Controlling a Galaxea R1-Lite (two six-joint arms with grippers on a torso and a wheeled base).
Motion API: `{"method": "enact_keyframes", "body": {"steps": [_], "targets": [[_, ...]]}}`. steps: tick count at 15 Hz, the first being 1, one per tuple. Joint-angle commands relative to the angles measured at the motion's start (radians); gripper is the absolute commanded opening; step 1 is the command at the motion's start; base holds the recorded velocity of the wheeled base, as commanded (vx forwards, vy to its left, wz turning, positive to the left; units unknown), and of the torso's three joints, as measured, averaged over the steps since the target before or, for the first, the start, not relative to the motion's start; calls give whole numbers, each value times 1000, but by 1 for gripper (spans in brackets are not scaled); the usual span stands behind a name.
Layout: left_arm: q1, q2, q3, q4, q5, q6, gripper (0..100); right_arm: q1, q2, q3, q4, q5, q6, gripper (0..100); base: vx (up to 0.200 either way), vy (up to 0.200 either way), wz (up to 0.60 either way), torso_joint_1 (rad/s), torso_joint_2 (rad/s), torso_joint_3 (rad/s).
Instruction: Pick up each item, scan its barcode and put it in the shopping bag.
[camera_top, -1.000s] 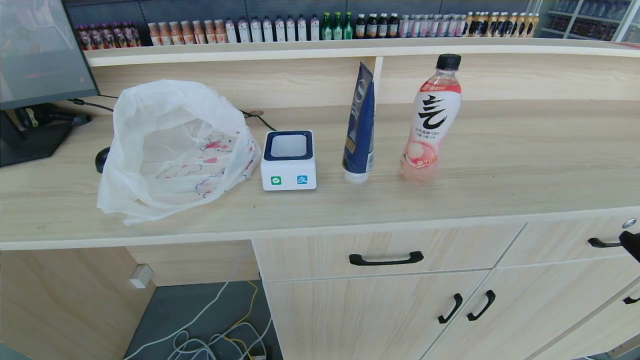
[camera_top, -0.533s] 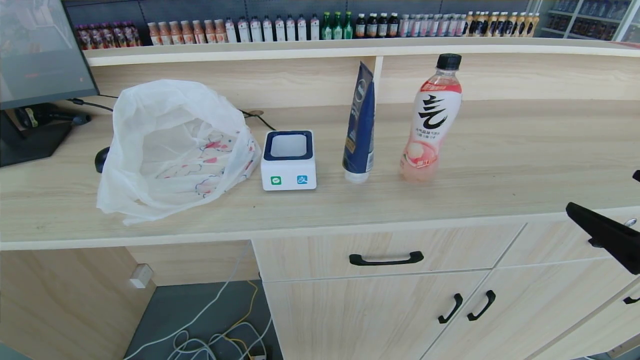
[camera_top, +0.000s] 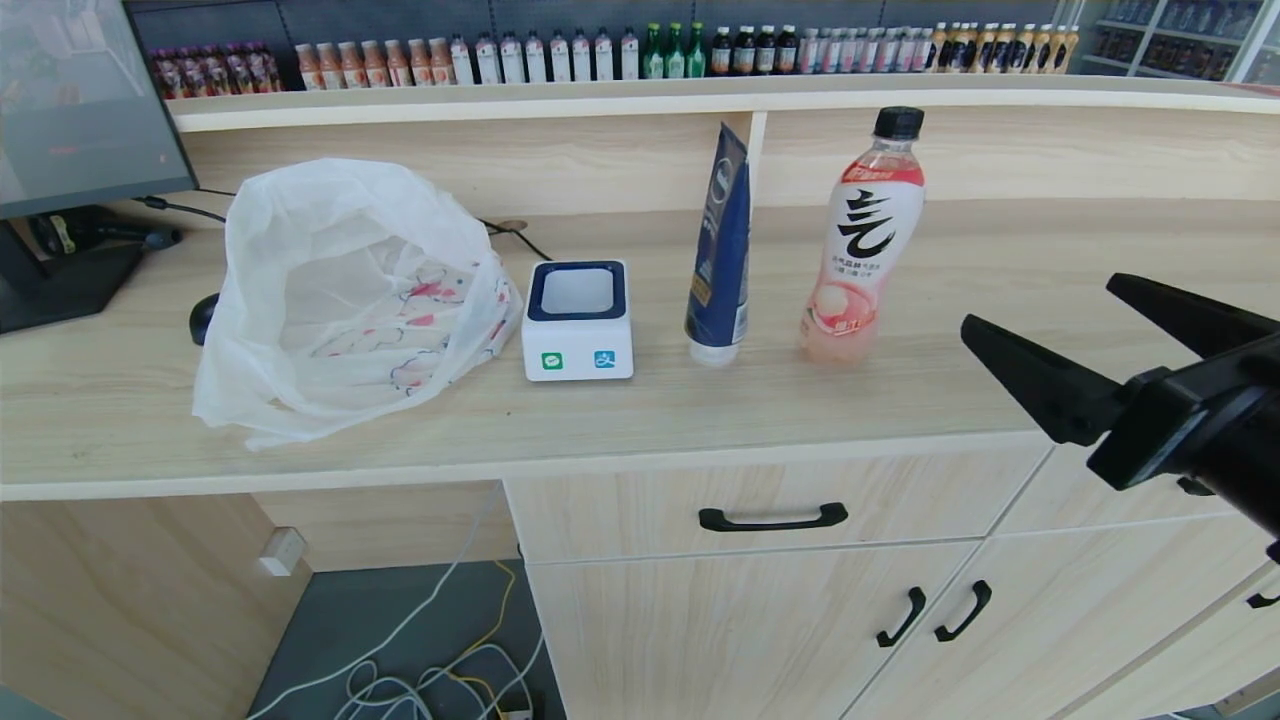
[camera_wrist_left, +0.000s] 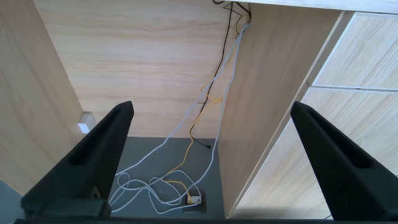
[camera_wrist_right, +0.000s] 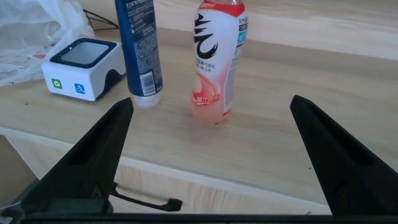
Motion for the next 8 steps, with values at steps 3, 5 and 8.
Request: {"method": "enact_keyframes", "body": {"steps": [3,5,8], "targets": [[0,0,0,0,0,0,100,113,189,-91,-60,-115,35,100,0,0,0,0,0,0],[0,0,0,0,0,0,100,119,223,-128,-60,-159,46,100,0,0,0,0,0,0],[0,0,0,0,0,-2,100,124,272,-168,-60,-185,46,100,0,0,0,0,0,0]]}}
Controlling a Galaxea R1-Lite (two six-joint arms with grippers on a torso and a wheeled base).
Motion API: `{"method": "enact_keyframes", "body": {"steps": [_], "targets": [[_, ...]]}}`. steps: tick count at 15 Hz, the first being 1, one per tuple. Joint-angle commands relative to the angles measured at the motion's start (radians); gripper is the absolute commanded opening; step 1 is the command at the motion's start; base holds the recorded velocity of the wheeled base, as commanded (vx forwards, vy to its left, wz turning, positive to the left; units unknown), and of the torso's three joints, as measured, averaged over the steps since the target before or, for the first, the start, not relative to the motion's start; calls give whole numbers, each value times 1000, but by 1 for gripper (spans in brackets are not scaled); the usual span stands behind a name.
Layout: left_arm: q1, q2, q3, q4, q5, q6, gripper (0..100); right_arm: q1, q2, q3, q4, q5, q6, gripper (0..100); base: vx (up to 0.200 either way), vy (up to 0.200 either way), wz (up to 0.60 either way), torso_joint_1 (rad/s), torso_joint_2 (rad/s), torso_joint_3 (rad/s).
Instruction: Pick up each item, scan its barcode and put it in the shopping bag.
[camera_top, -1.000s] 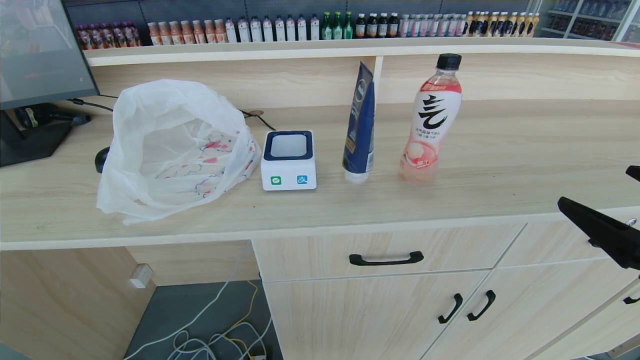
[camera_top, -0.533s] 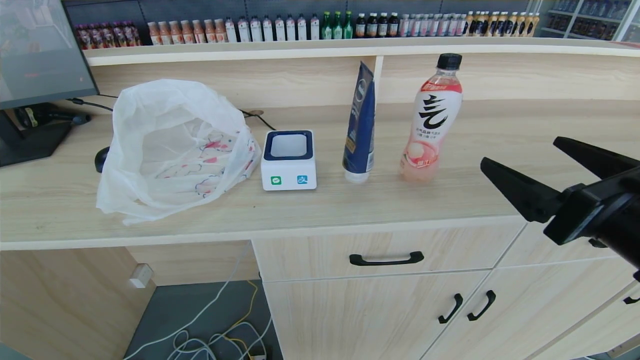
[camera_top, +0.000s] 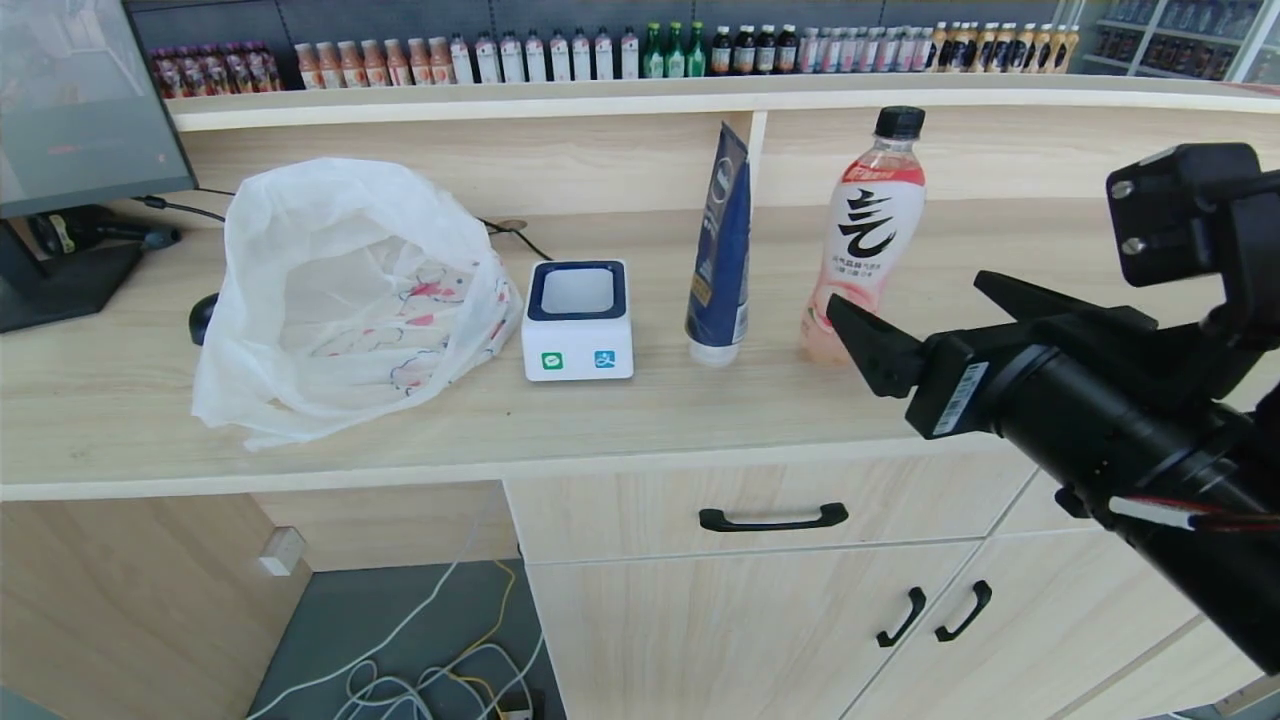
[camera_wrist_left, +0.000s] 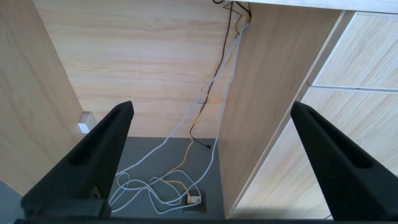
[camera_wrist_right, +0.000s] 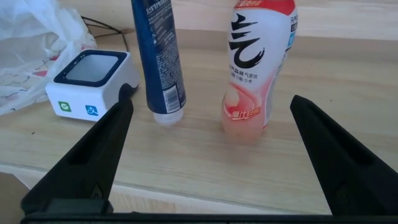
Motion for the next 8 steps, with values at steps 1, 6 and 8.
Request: {"method": "enact_keyframes", "body": {"steps": [1,6,8], "targets": [[0,0,0,0,0,0,100,18,45,-18,0,-2,-1,100,0,0,0,0,0,0],[0,0,0,0,0,0,100,87,130,-41,-67,-3,-5,100,0,0,0,0,0,0],[0,0,0,0,0,0,100,101,173,-68,-86,-3,-5,100,0,0,0,0,0,0]]}}
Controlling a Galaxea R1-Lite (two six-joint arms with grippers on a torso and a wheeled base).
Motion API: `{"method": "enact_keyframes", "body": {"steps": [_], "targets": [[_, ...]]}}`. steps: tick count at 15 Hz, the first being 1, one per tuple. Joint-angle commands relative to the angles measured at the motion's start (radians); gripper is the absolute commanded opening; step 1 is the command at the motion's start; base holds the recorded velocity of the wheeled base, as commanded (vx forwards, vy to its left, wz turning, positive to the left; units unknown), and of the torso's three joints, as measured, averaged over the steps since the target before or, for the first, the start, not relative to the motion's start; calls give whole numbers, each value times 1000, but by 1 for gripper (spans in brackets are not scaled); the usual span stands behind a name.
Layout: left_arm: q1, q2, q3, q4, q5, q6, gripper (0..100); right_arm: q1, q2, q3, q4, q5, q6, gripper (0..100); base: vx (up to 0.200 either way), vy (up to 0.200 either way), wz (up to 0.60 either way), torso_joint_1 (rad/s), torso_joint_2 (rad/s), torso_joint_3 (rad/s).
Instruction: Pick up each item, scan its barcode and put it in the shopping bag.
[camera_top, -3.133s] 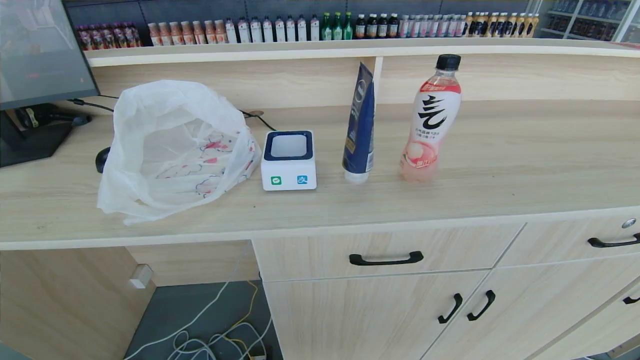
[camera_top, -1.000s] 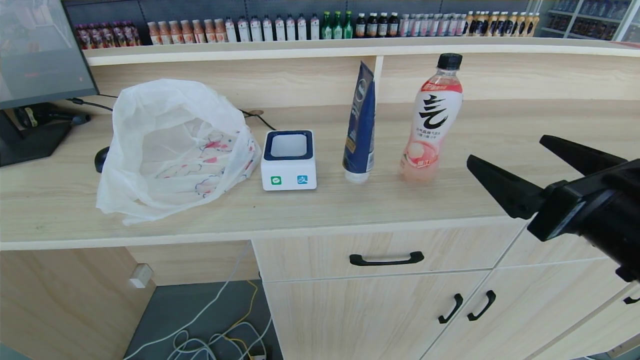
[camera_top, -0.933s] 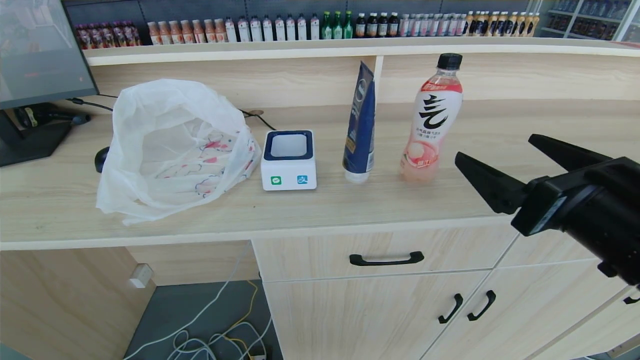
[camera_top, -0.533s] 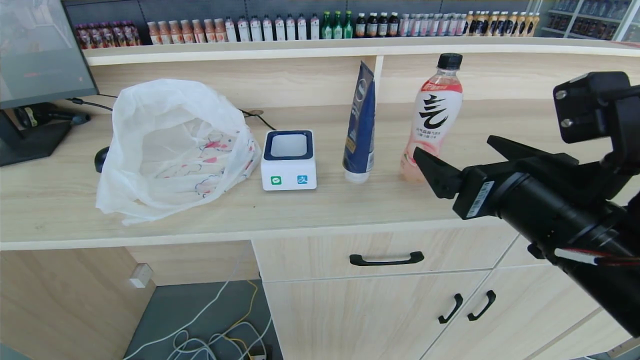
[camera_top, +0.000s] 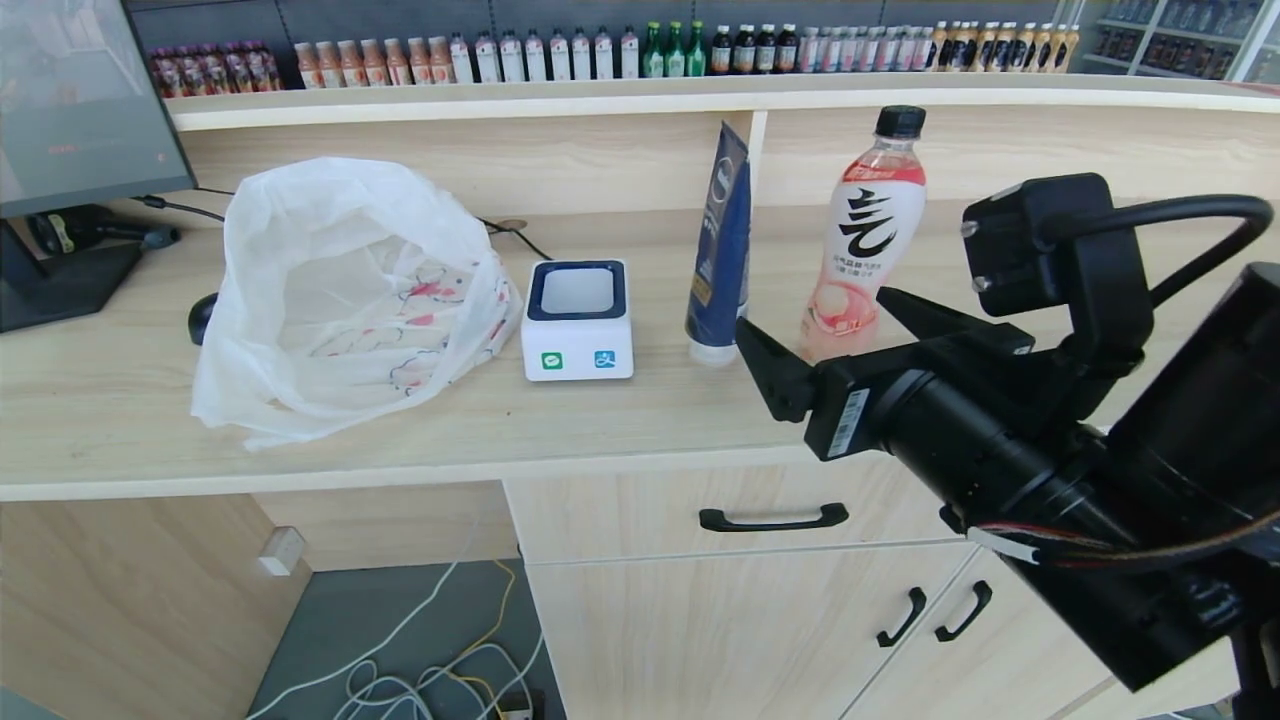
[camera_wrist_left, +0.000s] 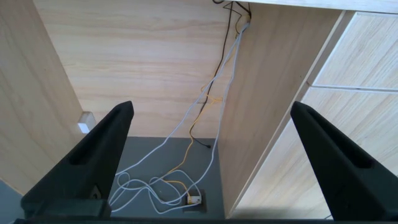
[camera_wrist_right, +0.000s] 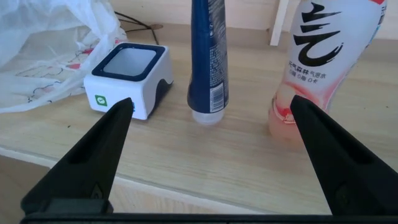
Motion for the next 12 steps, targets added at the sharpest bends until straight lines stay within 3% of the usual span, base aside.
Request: {"method": "enact_keyframes", "body": {"steps": [1,12], "targets": [[0,0,0,0,0,0,100,14,60,-32,-10,-2,-1,100,0,0,0,0,0,0],[0,0,0,0,0,0,100,-7,271,-288,-40,-22,2,100,0,0,0,0,0,0]]}}
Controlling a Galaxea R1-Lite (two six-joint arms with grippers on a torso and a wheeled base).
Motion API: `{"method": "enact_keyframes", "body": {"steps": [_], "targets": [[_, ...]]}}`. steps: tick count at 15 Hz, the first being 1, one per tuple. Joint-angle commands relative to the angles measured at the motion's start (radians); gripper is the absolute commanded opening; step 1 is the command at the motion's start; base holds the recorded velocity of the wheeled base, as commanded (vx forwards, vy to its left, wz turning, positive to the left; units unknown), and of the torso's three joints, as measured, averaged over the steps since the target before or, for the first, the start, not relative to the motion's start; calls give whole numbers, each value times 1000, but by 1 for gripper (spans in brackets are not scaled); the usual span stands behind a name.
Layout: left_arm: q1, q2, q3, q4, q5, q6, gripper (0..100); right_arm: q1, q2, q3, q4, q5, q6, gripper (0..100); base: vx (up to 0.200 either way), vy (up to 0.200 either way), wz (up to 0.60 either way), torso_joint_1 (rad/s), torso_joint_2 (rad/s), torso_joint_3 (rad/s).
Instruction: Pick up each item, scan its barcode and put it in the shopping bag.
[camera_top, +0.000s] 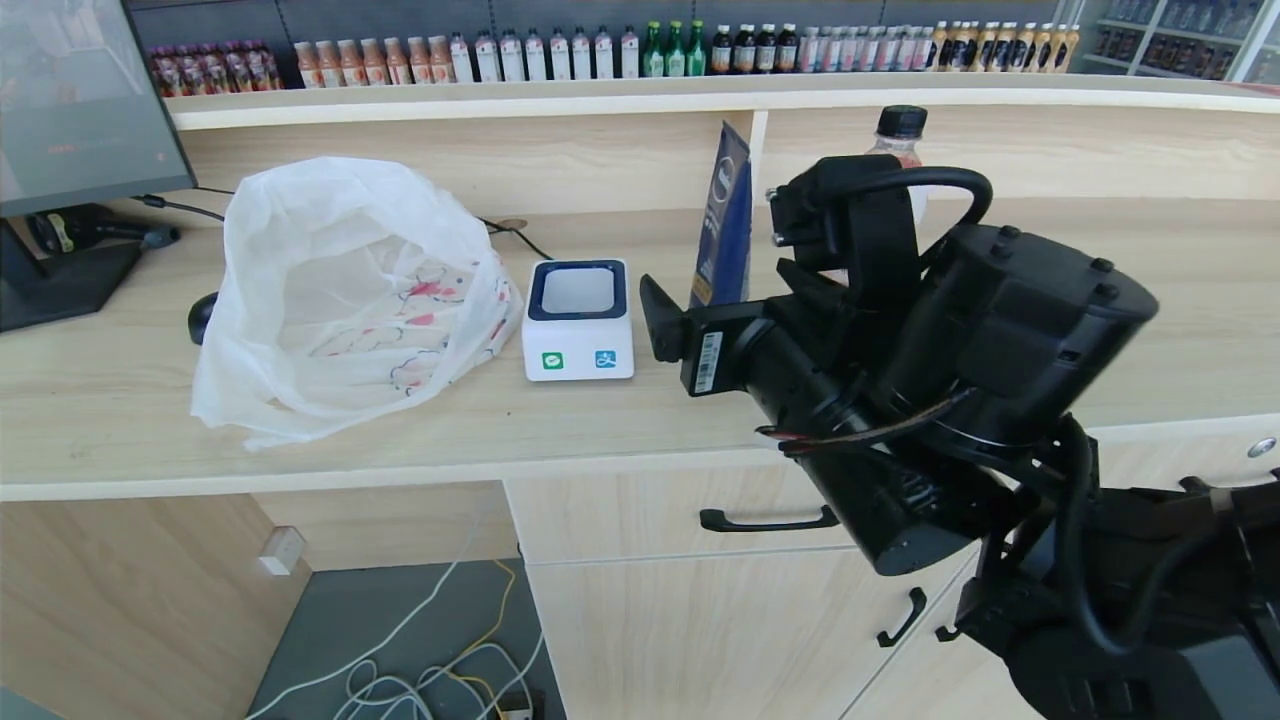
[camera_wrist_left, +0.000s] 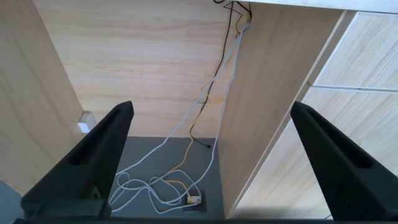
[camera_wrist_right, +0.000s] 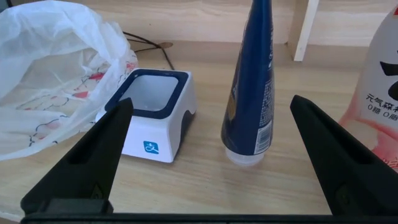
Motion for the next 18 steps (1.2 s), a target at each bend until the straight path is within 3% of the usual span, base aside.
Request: {"method": "enact_keyframes", "body": {"steps": [1,18], "targets": [[1,0,0,0,0,0,100,-7,28,-16,0,1,1,100,0,0,0,0,0,0],[1,0,0,0,0,0,100,-98,143,-129,1,23,2,100,0,0,0,0,0,0]]}}
